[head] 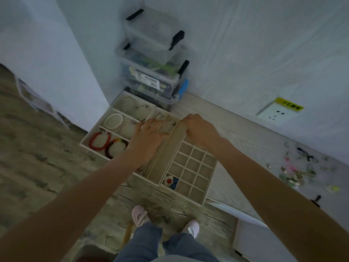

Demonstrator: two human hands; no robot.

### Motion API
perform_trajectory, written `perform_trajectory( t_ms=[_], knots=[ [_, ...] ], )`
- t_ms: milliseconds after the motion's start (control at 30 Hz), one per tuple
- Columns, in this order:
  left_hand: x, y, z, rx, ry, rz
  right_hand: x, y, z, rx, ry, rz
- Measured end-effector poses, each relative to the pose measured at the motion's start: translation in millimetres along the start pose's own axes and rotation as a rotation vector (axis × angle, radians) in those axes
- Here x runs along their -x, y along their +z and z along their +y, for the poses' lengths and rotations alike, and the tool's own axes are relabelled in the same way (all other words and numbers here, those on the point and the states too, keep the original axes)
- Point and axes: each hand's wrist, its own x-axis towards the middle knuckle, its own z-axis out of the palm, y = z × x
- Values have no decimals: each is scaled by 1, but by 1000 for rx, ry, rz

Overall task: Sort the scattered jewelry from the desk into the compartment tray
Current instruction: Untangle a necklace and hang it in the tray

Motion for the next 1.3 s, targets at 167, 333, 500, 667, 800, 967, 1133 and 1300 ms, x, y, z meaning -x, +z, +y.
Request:
perform_trajectory(
  t_ms=[167, 333, 500, 667, 800, 967, 1133, 1300],
  knots=[
    [-28, -21, 43, 59, 102, 47, 41, -7, 35, -169, 175, 13],
    [-60, -27, 118, 92, 245, 70, 106, 10, 97, -245, 351, 68],
    [-83, -20, 200, 127, 345, 23, 175, 43, 160, -281, 551, 96],
    [-105, 2, 278, 137, 421, -37, 235, 75, 223, -365, 750, 97],
    [-117, 20, 324, 94, 537, -91, 263, 88, 256, -416, 762, 37],
    [-119, 45, 355, 94, 465, -104, 280, 108, 277, -409, 659, -22],
    [-119, 56, 364, 246, 345, -63, 284, 116, 280, -383, 651, 89],
    [-113, 56, 377, 239, 287, 42, 282, 117, 281, -397, 650, 102]
  ],
)
